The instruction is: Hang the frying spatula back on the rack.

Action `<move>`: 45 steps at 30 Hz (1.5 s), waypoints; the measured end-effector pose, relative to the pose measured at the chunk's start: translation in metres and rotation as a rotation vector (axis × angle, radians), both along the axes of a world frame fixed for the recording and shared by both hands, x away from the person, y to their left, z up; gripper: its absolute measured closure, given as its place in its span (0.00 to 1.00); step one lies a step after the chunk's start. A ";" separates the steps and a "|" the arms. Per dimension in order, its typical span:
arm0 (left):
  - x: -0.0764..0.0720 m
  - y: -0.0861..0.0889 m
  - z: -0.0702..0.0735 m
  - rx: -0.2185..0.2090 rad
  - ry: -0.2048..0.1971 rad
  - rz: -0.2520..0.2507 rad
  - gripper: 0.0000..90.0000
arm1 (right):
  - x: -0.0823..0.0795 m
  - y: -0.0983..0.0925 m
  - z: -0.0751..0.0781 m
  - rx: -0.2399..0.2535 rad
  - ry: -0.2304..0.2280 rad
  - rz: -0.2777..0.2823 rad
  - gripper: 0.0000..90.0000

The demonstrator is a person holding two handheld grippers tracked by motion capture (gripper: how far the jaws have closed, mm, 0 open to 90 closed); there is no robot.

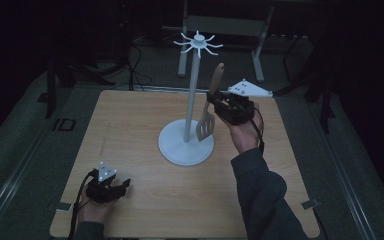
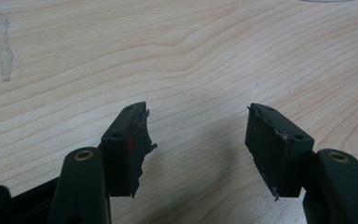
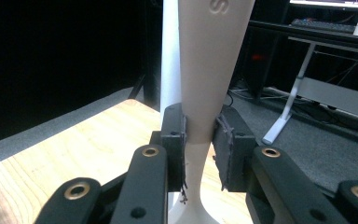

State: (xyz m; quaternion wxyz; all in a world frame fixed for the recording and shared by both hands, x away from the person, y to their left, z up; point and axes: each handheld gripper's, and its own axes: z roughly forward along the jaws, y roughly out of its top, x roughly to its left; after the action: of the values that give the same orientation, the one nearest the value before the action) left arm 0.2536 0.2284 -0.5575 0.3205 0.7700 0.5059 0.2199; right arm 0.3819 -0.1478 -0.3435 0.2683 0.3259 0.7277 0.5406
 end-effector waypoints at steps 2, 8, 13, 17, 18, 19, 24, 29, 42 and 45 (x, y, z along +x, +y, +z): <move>0.000 0.000 0.000 -0.001 -0.001 0.000 0.44 | 0.001 0.000 0.001 -0.002 0.002 0.000 0.83; 0.000 0.000 0.000 0.000 0.000 0.000 0.44 | 0.003 0.000 0.004 -0.001 0.004 -0.003 0.83; 0.000 0.000 0.000 -0.001 -0.003 0.002 0.44 | 0.005 0.003 0.008 -0.003 0.002 0.003 0.83; 0.000 0.000 0.000 -0.001 -0.002 0.001 0.44 | 0.005 0.005 0.011 -0.006 -0.002 0.007 0.83; 0.000 0.000 0.000 -0.001 -0.002 0.001 0.44 | 0.005 0.005 0.011 -0.006 -0.002 0.007 0.83; 0.000 0.000 0.000 -0.001 -0.002 0.001 0.44 | 0.006 0.005 0.011 -0.006 -0.003 0.007 0.83; 0.000 0.000 0.000 0.000 -0.001 0.001 0.44 | 0.008 0.004 0.015 0.001 0.002 0.015 0.83; 0.000 0.000 0.000 -0.001 -0.001 0.001 0.44 | 0.010 0.004 0.018 0.002 0.009 0.022 0.83; 0.000 0.000 0.000 -0.001 0.000 0.000 0.44 | 0.015 0.005 0.025 -0.013 0.017 0.031 0.83; 0.000 0.000 0.000 0.001 0.001 -0.001 0.44 | 0.017 0.007 0.027 -0.020 0.018 0.039 0.83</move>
State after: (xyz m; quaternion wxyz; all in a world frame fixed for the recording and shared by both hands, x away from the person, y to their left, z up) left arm 0.2538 0.2281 -0.5577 0.3201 0.7706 0.5054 0.2195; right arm 0.3984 -0.1411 -0.3162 0.2546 0.3139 0.7417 0.5353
